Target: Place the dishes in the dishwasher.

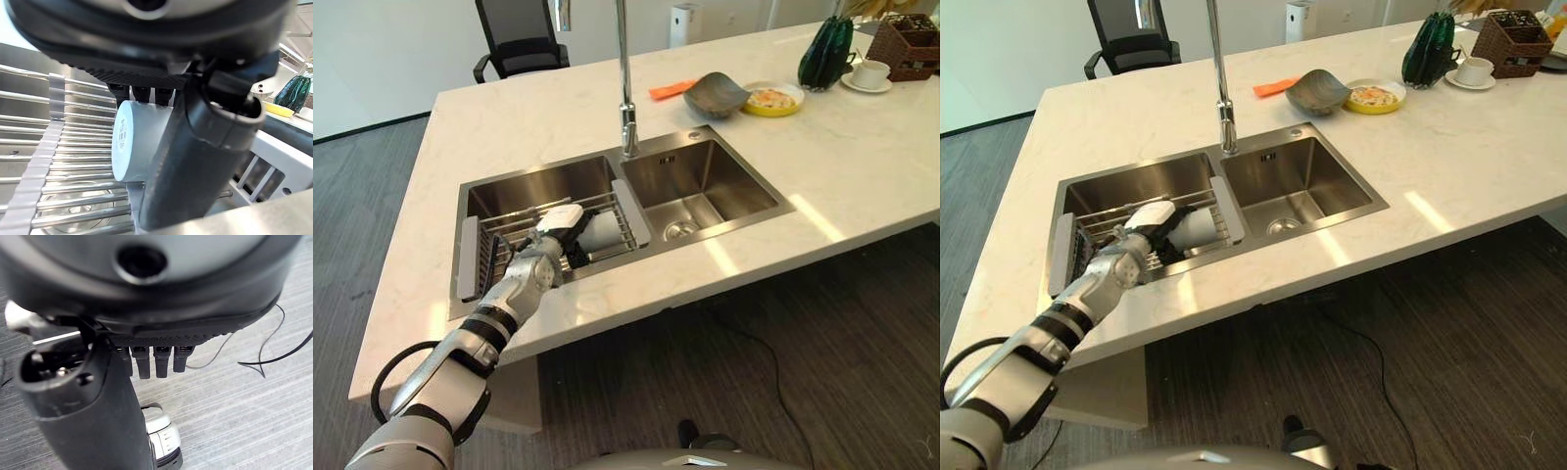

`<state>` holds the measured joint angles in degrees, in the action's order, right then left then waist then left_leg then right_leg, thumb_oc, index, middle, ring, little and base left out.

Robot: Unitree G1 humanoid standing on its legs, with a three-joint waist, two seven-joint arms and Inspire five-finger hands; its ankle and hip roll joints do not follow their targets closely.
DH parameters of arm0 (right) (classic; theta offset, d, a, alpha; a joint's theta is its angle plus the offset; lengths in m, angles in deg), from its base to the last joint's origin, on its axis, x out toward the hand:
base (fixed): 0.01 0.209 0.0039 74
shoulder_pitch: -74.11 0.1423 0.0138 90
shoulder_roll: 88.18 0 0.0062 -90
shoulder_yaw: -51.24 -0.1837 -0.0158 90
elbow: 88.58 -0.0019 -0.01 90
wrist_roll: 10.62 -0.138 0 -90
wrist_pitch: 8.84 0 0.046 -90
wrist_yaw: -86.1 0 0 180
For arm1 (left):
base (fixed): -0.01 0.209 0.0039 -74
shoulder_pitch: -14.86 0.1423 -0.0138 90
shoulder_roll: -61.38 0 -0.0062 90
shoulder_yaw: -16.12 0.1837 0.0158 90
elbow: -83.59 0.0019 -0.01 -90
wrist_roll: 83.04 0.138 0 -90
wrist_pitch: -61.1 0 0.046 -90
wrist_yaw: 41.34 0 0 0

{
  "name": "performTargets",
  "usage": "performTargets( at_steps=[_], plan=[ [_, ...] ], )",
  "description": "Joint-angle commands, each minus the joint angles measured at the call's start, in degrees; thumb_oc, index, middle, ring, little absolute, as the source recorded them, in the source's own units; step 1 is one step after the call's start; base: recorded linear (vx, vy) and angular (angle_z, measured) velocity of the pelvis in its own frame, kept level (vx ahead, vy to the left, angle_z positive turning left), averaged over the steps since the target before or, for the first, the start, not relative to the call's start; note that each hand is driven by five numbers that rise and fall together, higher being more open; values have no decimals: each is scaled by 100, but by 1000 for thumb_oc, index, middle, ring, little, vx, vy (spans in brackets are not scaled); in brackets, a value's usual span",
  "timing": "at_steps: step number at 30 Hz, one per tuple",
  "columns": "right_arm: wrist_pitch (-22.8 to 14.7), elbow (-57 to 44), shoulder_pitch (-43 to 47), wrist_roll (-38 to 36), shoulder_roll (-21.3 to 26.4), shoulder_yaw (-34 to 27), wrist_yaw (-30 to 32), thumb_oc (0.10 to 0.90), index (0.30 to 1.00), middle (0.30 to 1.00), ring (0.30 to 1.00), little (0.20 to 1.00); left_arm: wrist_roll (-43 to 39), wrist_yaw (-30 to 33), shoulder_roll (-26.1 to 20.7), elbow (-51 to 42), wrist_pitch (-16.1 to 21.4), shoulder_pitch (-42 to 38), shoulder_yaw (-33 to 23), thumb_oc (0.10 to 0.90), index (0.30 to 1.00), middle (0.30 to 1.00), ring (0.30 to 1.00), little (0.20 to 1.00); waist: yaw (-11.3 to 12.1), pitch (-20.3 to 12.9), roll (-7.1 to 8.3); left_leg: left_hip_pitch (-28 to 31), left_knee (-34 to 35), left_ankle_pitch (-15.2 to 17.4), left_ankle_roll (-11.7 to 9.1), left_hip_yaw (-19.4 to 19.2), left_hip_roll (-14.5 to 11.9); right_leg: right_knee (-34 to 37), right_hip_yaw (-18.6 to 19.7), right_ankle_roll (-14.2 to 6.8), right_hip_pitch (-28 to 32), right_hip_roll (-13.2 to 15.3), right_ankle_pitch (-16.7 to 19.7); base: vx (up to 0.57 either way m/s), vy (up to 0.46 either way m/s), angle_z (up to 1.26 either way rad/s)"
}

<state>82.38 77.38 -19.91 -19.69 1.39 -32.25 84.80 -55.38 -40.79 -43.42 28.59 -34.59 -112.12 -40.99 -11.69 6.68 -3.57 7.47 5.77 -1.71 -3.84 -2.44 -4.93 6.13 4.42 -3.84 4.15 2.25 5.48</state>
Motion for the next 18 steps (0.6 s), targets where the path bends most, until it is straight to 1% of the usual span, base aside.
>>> performTargets(
  at_steps=[1, 2, 3, 4, 8, 11, 13, 14, 17, 18],
  plan=[
    [-6, 142, 138, -39, 133, 172, -36, 800, 900, 900, 900, 900, 184, 185, 43, 517, 56, -1645, -50, 800, 900, 900, 900, 900, -33, -22, 125, 315, -77, 541, -180, -177, -23, -113, -142, -330, 265, 137, -712, 0, 0, 0],
    [-10, 138, 142, -37, 131, 190, -38, 800, 900, 900, 900, 900, 180, 197, 65, 555, 53, -1698, -37, 800, 900, 900, 900, 900, -37, -22, 123, 315, -77, 543, -179, -179, -18, -113, -137, -330, 264, 136, -713, 0, 0, 0],
    [-16, 131, 151, -47, 123, 193, -39, 800, 900, 900, 900, 900, 188, 217, 94, 591, -5, -1714, -71, 558, 538, 538, 538, 538, -36, -19, 125, 313, -77, 543, -176, -177, -12, -113, -135, -332, 263, 139, -713, 0, 0, 0],
    [-21, 123, 154, -52, 113, 199, -32, 800, 900, 900, 900, 900, 191, 257, 148, 682, -28, -1702, -90, 400, 300, 300, 300, 300, -35, -15, 128, 312, -77, 542, -175, -173, -6, -113, -133, -332, 263, 139, -711, 0, 0, 0],
    [-33, 107, 170, -78, 83, 221, -28, 800, 900, 900, 900, 900, 413, 319, 140, 660, -86, -1739, -91, 400, 300, 300, 300, 300, -17, 1, 136, 290, -77, 543, -170, -170, 7, -113, -134, -338, 240, 149, -696, 0, 0, 0],
    [-51, 101, 189, -80, 86, 234, -17, 800, 900, 900, 900, 900, 552, 404, 45, 714, -77, -1719, -83, 400, 300, 300, 300, 300, -8, 14, 139, 287, -77, 547, -162, -175, 17, -113, -132, -343, 225, 154, -680, 0, 0, 0],
    [-67, 97, 190, -72, 105, 249, -19, 800, 900, 900, 900, 900, 473, 583, -192, 612, -5, -1656, -174, 400, 300, 300, 300, 300, 11, 16, 145, 269, -77, 541, -160, -189, 25, -113, -125, -351, 203, 160, -664, 0, 0, 0],
    [-67, 97, 190, -72, 105, 250, -19, 800, 900, 900, 900, 900, 473, 582, -193, 611, -6, -1655, -175, 400, 300, 300, 300, 300, 10, 16, 145, 268, -77, 541, -160, -189, 25, -113, -125, -351, 203, 160, -664, 0, 0, 0],
    [-111, 96, 200, -79, 91, 282, 11, 800, 900, 900, 900, 900, 308, 1154, -489, -43, 227, -1561, -433, 400, 300, 300, 300, 300, 29, 16, 173, 246, -77, 540, -169, -186, 19, -113, -136, -354, 179, 168, -651, 0, 0, 0],
    [-127, 63, 202, -64, 74, 308, 49, 800, 900, 900, 900, 900, -128, 1520, -556, -607, 390, -1340, -801, 400, 300, 300, 300, 300, 64, 25, 218, 217, -77, 526, -179, -180, 12, -113, -152, -357, 156, 174, -641, 0, 0, 0]
  ],
)
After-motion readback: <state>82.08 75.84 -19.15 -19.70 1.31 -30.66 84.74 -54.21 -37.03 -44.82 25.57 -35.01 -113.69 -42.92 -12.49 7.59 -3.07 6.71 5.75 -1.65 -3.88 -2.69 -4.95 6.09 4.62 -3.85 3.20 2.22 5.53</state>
